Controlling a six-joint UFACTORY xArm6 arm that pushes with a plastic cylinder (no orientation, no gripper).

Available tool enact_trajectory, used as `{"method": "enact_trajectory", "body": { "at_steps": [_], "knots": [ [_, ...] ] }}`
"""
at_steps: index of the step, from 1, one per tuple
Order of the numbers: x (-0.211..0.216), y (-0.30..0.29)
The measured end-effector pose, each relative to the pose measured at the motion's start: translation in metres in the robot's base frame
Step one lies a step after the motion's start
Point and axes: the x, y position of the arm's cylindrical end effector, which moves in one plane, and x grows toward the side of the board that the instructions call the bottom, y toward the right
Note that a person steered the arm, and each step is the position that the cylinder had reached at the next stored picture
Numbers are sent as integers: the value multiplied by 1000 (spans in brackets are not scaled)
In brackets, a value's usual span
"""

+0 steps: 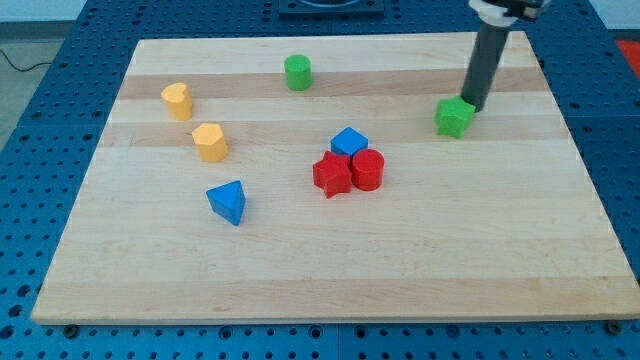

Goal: Move green star into red circle

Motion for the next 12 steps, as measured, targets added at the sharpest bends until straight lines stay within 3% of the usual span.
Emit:
{"method": "enact_trajectory", "body": {
  "at_steps": [1,2,4,6,7,9,10,12],
  "knots": [
    [-1,19],
    [-1,-34],
    [-19,-58],
    [96,-109],
    [82,-113],
    [7,-108],
    [7,-69],
    [85,-61]
  ]
}}
